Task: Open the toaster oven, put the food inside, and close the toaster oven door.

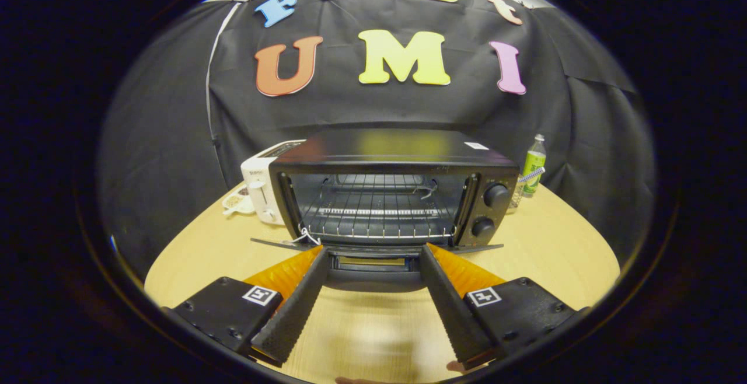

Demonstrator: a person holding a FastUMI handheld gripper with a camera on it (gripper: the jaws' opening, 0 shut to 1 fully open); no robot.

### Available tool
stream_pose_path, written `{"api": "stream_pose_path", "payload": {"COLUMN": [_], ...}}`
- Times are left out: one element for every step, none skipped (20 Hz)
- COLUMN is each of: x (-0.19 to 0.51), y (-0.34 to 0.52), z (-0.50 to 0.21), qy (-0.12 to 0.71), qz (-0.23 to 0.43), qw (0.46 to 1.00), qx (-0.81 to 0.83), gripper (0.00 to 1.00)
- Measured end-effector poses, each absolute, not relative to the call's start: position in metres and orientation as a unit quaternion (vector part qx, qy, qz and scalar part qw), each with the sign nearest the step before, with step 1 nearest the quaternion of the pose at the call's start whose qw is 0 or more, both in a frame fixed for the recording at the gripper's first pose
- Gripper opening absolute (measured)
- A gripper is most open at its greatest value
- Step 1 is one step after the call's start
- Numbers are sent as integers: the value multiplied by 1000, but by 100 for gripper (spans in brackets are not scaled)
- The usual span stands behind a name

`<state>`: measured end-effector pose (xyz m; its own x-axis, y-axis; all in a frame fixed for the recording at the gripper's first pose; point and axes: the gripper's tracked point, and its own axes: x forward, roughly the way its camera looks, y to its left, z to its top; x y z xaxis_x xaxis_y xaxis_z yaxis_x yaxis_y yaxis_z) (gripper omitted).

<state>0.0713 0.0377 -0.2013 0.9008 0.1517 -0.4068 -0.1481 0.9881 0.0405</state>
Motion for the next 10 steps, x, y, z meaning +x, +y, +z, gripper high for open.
{"api": "stream_pose_path", "payload": {"x": [66, 64, 59, 57, 55, 54, 52, 49, 47, 46], "y": [38, 34, 33, 33, 32, 32, 32, 31, 31, 31], "z": [-207, -215, -219, -223, -227, -231, -235, -241, -247, -252], "qy": [210, 215, 214, 215, 215, 217, 221, 229, 235, 241], "qz": [78, 73, 74, 75, 76, 77, 79, 79, 80, 81], "qw": [974, 974, 974, 974, 974, 973, 972, 970, 969, 967], "qx": [6, 4, 3, 3, 2, -1, -2, -1, 1, 2], "gripper": [100, 100, 100, 100, 100, 100, 100, 100, 100, 100]}}
